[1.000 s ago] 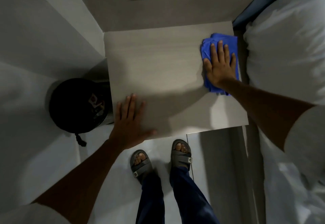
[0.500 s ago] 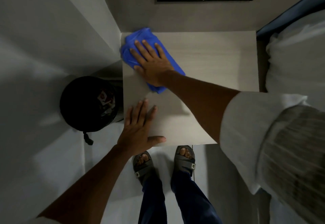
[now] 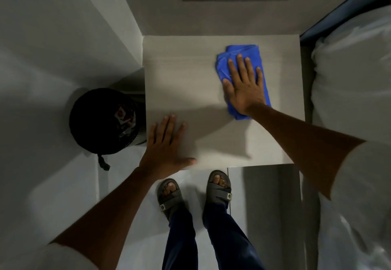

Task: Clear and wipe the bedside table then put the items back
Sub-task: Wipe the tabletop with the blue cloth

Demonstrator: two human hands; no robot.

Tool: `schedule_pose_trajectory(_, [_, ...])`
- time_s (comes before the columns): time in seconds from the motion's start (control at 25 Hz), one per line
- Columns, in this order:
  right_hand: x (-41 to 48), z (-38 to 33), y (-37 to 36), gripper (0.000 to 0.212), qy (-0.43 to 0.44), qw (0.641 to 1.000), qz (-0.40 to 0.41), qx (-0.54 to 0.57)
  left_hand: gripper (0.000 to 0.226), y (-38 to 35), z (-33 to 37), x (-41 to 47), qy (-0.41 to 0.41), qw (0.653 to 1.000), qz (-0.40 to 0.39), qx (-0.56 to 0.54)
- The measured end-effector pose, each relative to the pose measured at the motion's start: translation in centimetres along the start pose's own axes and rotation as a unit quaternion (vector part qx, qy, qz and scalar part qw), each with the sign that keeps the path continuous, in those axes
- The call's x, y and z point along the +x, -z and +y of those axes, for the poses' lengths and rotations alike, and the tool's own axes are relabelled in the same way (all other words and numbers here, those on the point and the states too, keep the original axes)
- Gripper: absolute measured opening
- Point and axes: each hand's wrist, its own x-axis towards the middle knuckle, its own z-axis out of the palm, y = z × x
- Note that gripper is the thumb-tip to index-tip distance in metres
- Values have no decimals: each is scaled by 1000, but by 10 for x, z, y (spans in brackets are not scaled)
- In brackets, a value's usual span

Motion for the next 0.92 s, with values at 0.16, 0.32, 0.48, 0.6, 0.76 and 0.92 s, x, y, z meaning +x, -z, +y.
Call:
schedule_pose_trajectory(0.16, [-71,12,-10,62,-49,998,-37,1,109,3,1,-1,-13,1000,10,21])
schedule_pose_trajectory(0.32, [-138,-39,-27,62,22,994,-109,23,96,15,8,-5,1,1000,7,27])
schedule_pose_trajectory(0.48, [-142,-76,-10,52,43,944,-125,302,75,30,18,-27,32,998,-39,-26])
schedule_pose_trajectory(0.6, [-148,-58,14,44,-136,935,29,327,76,42,34,-51,52,996,-46,-57])
schedule_pose_trajectory(0.76, [-181,-37,16,36,-276,919,-88,268,75,49,64,-63,25,987,-100,-126])
schedule_pose_trajectory(0.92, [-188,-60,7,48,-343,846,-130,388,75,52,90,-57,135,885,-197,-400])
